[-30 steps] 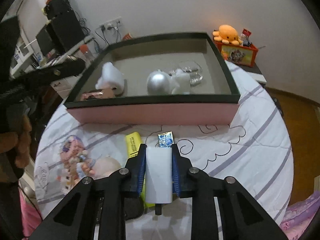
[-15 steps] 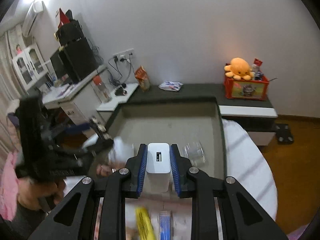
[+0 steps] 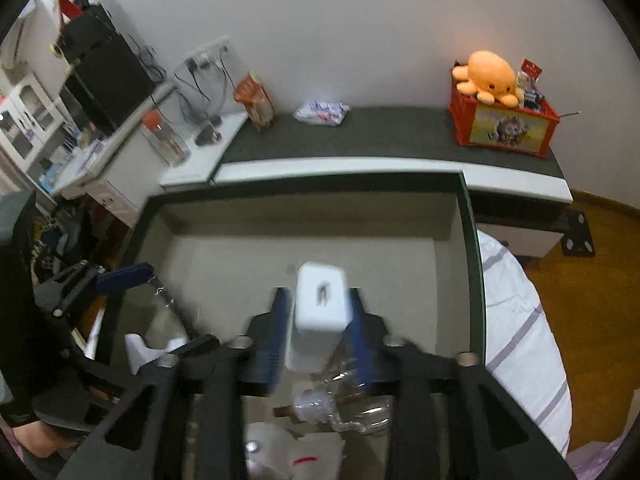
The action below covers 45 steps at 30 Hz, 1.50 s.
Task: Organize rigid objects
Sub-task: 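Carry hair clip and charger into the pink box and open both grippers, then withdraw both grippers from the box toward the remaining objects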
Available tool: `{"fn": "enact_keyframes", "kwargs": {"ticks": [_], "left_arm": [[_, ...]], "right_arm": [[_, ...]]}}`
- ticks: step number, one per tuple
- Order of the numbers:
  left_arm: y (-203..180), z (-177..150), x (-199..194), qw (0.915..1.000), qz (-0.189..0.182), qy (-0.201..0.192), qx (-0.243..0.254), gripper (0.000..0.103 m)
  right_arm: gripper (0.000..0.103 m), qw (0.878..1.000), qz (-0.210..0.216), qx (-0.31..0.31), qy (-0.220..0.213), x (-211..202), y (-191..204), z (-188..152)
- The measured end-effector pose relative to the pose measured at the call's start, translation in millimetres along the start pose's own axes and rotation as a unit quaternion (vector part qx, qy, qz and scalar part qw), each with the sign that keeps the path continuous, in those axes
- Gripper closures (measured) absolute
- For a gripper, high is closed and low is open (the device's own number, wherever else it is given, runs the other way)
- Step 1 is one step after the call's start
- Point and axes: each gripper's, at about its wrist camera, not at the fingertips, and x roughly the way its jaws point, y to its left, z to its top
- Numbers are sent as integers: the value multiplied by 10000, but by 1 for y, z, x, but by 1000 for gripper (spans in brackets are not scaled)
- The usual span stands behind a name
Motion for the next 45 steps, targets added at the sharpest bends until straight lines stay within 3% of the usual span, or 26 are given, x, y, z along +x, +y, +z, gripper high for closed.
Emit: {"fn": "enact_keyframes", "kwargs": {"ticks": [2,10,20,29,36,45], "left_arm": [[2,-4,-5,9999,37,-105,-50,6],[13,-46,-70,9926,205,-1133,-378,2],[15,-132,-161,9752,610,-1966,-810,1],[1,-214,-228,9560,824,-2616,-1043,1],[-17,-265,-247,9485,907,-2799,-1173,0],[-22,-301,-235,9533,629,-2621,-1361,0]], "right_arm": [[21,9999,-16,91,-83,-3,-4,-3],[20,9966,109,210,-794,-61,11,-34],[20,9907,57,2,-1359,-139,66,-122],[20,9857,-145,-104,-1674,-189,92,-194],[20,9873,-310,-49,-1554,-197,91,-244],[20,9898,-424,96,-1355,-192,74,-265]]}}
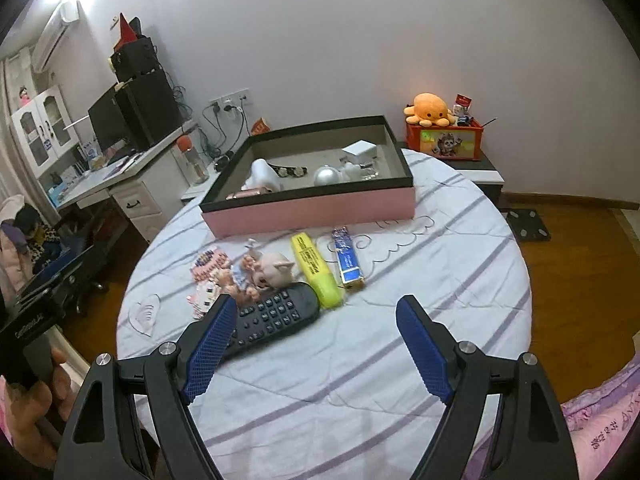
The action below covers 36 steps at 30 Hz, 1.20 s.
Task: Organize rigid objects
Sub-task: 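Withdraw both grippers from the box toward the remaining objects, then grasp the blue rectangular package with the right gripper while the left grasps the pink block donut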
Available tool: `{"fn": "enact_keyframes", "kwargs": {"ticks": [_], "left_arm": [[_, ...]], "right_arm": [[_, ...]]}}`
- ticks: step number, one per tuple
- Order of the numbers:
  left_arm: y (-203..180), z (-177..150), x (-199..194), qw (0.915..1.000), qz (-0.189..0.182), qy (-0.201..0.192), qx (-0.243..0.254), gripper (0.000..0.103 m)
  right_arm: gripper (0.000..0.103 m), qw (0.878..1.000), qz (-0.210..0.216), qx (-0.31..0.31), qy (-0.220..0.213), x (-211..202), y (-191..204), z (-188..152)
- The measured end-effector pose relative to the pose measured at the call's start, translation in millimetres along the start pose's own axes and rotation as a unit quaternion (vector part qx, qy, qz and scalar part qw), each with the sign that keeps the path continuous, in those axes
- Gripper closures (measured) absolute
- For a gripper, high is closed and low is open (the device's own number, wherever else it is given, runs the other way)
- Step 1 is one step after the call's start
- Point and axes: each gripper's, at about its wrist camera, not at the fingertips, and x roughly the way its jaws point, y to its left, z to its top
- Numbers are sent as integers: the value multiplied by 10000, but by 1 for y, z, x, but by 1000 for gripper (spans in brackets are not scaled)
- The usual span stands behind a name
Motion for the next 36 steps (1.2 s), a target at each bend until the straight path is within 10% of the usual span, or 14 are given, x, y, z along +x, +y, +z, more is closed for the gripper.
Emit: {"fn": "enact_keyframes", "kwargs": {"ticks": [16,36], "left_arm": [[-25,-7,85,9933,-92,736,888,0],[-20,-18,183,9784,-439,1967,465,1]], "right_arm": [[20,9987,-280,-116,408,49,-18,17],[27,9930,-217,-135,1155,144,-32,36]]}}
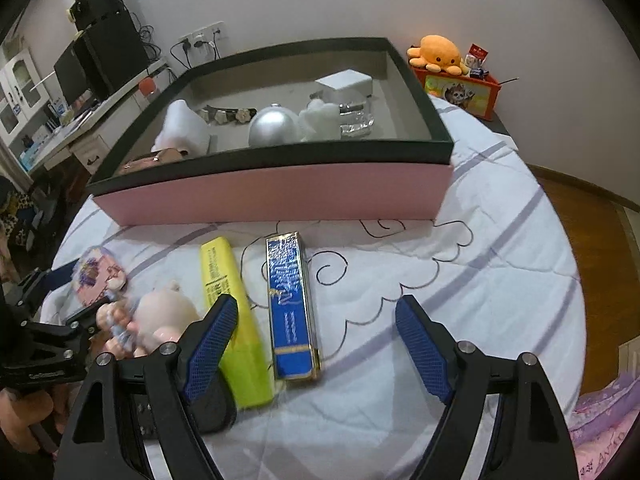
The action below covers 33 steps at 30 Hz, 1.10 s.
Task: Organize rigid objects
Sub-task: 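Grasp the blue rectangular package with the right gripper while the left grasps the pink block donut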
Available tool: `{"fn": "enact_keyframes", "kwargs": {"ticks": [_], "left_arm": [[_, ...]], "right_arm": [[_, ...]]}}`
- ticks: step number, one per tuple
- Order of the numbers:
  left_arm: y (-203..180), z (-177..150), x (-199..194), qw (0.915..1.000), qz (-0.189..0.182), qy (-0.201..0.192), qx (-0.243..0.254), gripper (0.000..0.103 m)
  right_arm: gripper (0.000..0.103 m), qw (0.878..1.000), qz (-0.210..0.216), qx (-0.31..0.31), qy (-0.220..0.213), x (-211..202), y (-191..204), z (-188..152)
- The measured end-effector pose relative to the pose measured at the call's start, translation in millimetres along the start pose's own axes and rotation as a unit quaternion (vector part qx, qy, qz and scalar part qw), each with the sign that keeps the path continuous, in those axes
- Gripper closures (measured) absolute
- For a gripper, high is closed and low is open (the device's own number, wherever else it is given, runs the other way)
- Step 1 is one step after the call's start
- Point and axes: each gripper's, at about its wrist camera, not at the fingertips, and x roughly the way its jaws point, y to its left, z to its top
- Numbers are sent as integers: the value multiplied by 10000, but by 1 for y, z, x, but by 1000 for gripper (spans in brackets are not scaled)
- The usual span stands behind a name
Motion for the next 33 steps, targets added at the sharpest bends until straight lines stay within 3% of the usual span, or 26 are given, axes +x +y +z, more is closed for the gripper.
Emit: {"fn": "enact_keyframes", "kwargs": {"ticks": [2,5,8,10,12,23,33], "left_arm": [[-5,2,2,10000,31,8,78,4],[-11,3,2,9998,16,-45,211,17],[-11,3,1,9997,-39,-98,197,28],[-9,3,-1,9997,-114,-145,136,34],[-4,2,-4,9996,-227,-177,38,34],[11,-5,-20,9984,-395,-324,-243,34],[17,10,-71,9966,-344,-736,-159,34]], "right_arm": [[33,10000,-40,-18,-43,2,1,2],[53,9995,-207,-218,47,6,6,2],[56,9984,-369,-426,30,6,10,-2],[64,9981,-388,-476,6,5,11,-2],[83,9979,-397,-510,-16,2,11,-3],[83,9992,-147,-342,-167,-19,4,-7],[83,9967,275,-410,-652,-69,17,15]]}}
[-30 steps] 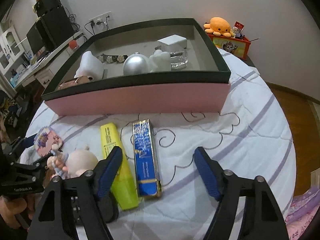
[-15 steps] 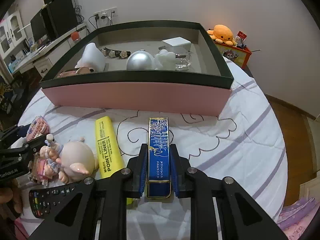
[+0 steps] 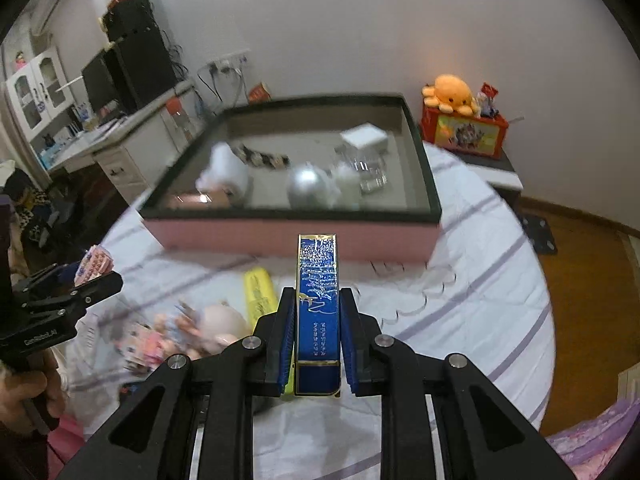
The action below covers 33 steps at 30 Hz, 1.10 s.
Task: Organize rigid objects
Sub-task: 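Grasp the blue rectangular package with the right gripper while the left grasps the pink block donut, then carry package and block donut into the pink box and open both grippers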
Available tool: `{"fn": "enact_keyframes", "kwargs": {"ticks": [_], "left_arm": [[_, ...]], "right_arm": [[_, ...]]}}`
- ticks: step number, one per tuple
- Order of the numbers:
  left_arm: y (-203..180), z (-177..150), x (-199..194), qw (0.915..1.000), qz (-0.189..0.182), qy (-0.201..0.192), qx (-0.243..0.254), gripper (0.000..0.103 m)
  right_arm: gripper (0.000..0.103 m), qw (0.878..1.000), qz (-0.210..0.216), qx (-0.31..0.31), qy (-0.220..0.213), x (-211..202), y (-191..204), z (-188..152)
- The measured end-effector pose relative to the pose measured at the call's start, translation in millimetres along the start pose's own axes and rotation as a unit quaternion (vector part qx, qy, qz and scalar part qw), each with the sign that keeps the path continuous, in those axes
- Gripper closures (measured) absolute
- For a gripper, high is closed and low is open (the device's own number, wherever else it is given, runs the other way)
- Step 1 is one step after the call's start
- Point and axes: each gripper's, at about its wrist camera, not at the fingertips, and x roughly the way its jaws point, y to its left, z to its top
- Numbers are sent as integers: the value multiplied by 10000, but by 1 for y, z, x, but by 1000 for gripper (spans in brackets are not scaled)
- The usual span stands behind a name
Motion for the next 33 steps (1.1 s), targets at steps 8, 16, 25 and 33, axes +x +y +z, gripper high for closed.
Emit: {"fn": "enact_keyframes", "kwargs": {"ticks": [8,16,25,33], "left_arm": [[-12,63,-5,9990,-66,-350,251,34],[-22,129,45,9986,-180,-380,326,34],[-17,172,137,9988,-317,247,283,34],[-12,174,182,9957,-224,893,120,33]], "right_arm": [[83,9989,175,-272,-331,-8,15,50],[83,9989,297,-346,-106,50,7,107],[82,9969,346,-127,690,148,-17,141],[82,9931,257,-146,1137,174,-27,135]]}}
